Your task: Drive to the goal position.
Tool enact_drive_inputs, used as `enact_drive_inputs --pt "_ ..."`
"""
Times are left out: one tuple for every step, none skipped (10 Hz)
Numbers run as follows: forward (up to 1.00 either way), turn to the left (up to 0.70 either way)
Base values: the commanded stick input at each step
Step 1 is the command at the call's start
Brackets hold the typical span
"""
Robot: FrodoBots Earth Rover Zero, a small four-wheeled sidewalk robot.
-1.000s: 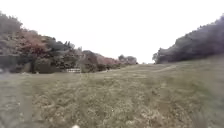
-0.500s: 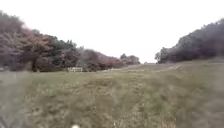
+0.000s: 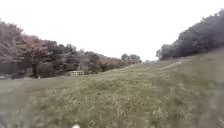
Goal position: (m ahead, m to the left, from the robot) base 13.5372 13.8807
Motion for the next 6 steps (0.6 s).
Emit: enact_drive_inputs --pt "0.85 -0.01" --pt "0.85 -0.19" --pt "0.85 -0.24" --pt "0.85 -0.29" --pt "0.85 -0.24" --pt "0.85 -0.19"
